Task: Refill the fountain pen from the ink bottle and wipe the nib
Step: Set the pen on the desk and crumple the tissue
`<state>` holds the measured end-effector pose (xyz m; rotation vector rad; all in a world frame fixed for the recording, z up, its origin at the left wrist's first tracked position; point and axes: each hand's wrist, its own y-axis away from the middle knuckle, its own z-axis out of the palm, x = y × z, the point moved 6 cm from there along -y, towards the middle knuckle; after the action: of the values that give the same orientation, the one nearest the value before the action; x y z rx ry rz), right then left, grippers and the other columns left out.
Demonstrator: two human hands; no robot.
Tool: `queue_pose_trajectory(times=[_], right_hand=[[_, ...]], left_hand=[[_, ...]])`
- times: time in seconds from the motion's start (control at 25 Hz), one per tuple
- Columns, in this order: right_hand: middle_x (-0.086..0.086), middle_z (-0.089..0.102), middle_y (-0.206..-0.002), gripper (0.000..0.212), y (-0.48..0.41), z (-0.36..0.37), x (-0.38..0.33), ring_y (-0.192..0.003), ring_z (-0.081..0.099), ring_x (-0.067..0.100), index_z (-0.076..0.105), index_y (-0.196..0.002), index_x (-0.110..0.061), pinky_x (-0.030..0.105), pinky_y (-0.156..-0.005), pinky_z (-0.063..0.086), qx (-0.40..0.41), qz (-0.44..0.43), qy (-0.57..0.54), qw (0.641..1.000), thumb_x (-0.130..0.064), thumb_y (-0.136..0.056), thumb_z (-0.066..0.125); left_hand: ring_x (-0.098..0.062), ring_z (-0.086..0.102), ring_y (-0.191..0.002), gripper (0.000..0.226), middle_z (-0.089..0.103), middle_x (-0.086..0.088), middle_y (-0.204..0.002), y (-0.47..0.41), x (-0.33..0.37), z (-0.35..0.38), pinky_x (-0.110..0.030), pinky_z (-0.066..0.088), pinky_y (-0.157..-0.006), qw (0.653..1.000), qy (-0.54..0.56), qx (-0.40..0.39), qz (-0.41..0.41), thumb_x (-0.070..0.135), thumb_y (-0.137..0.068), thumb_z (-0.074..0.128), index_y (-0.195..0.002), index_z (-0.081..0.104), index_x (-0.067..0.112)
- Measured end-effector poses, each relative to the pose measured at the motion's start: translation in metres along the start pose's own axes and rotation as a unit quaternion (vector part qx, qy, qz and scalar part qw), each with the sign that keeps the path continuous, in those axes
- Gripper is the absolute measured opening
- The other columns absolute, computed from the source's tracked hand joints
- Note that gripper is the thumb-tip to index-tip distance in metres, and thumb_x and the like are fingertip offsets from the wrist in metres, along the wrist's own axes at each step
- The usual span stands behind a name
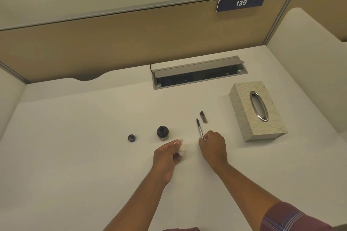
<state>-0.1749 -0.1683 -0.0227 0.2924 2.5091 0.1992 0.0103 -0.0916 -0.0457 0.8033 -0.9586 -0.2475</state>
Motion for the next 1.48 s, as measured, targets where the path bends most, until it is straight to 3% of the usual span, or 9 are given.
queue_pose_trajectory(times=[0.36, 0.48, 0.6, 0.72, 0.84, 0.96, 1.2, 1.48], right_hand=[[0.01, 0.066, -0.1, 0.024, 0.021, -0.011, 0.007, -0.089, 0.056, 0.019, 0.068, -0.112, -0.004, 0.023, -0.078, 0.038, 0.042, -0.034, -0.089, 0.995, -0.022, -0.097, 0.068], [0.006, 0.066, -0.099, 0.022, 0.032, -0.022, -0.001, -0.086, 0.059, 0.017, 0.069, -0.114, -0.008, 0.019, -0.072, 0.045, 0.052, -0.066, -0.152, 0.985, -0.024, -0.099, 0.067], [0.002, 0.07, -0.11, 0.031, 0.042, -0.014, -0.009, -0.094, 0.067, 0.015, 0.069, -0.124, -0.014, 0.016, -0.077, 0.05, -0.055, -0.078, -0.224, 0.97, -0.032, -0.098, 0.068], [-0.003, 0.07, -0.118, 0.042, 0.058, -0.005, -0.013, -0.1, 0.069, 0.015, 0.064, -0.134, -0.018, 0.027, -0.085, 0.057, -0.16, -0.063, -0.249, 0.953, -0.036, -0.097, 0.069], [-0.012, 0.069, -0.09, 0.031, 0.075, -0.01, -0.013, -0.08, 0.07, 0.012, 0.072, -0.124, -0.017, 0.028, -0.076, 0.059, -0.181, -0.068, -0.27, 0.943, -0.027, -0.095, 0.072], [-0.008, 0.069, -0.075, 0.021, 0.097, -0.016, 0.0, -0.069, 0.071, 0.014, 0.075, -0.114, -0.012, 0.028, -0.068, 0.06, -0.156, -0.025, -0.32, 0.934, -0.018, -0.094, 0.073], [0.002, 0.077, -0.081, 0.013, 0.143, -0.023, 0.036, -0.063, 0.072, 0.012, 0.076, -0.105, -0.013, 0.026, -0.065, 0.058, -0.069, 0.065, -0.345, 0.934, -0.013, -0.092, 0.074], [0.001, 0.078, -0.085, 0.009, 0.19, -0.045, 0.086, -0.069, 0.074, 0.015, 0.076, -0.104, -0.018, 0.024, -0.063, 0.06, 0.023, 0.126, -0.324, 0.937, -0.017, -0.096, 0.071]], left_hand=[[-0.025, 0.072, -0.087, 0.023, 0.083, -0.014, -0.108, 0.012, 0.003, 0.001, -0.032, 0.052, -0.077, 0.999, -0.033, 0.005, 0.009, 0.019, -0.091, 0.084, -0.111, 0.084, 0.008], [-0.025, 0.073, -0.084, 0.02, 0.084, -0.012, -0.101, 0.014, 0.004, 0.002, -0.035, 0.055, -0.08, 0.999, -0.032, 0.019, 0.017, 0.011, -0.092, 0.082, -0.11, 0.082, 0.003], [-0.026, 0.072, -0.084, 0.016, 0.082, -0.017, -0.103, 0.017, 0.002, 0.003, -0.038, 0.06, -0.083, 0.998, -0.043, 0.029, 0.021, -0.001, -0.096, 0.074, -0.112, 0.078, -0.002], [-0.028, 0.071, -0.087, 0.016, 0.082, -0.021, -0.109, 0.025, 0.001, 0.006, -0.041, 0.061, -0.09, 0.997, -0.064, 0.006, 0.03, -0.004, -0.097, 0.072, -0.112, 0.078, -0.001], [-0.028, 0.07, -0.083, 0.017, 0.082, -0.021, -0.106, 0.035, -0.001, 0.007, -0.04, 0.061, -0.087, 0.996, -0.081, -0.022, 0.042, -0.005, -0.096, 0.072, -0.112, 0.078, -0.002], [-0.026, 0.069, -0.075, 0.015, 0.08, -0.02, -0.096, 0.046, -0.009, 0.003, -0.039, 0.06, -0.082, 0.993, -0.102, -0.04, 0.038, -0.007, -0.093, 0.075, -0.107, 0.077, -0.003], [-0.026, 0.072, -0.077, 0.012, 0.082, -0.02, -0.099, 0.065, -0.038, 0.006, -0.041, 0.063, -0.085, 0.981, -0.175, -0.078, 0.024, -0.006, -0.092, 0.077, -0.102, 0.078, -0.001], [-0.021, 0.078, -0.081, 0.01, 0.082, -0.009, -0.094, 0.101, -0.078, 0.041, -0.041, 0.065, -0.085, 0.944, -0.303, -0.112, 0.066, 0.001, -0.093, 0.076, -0.101, 0.079, 0.007]])
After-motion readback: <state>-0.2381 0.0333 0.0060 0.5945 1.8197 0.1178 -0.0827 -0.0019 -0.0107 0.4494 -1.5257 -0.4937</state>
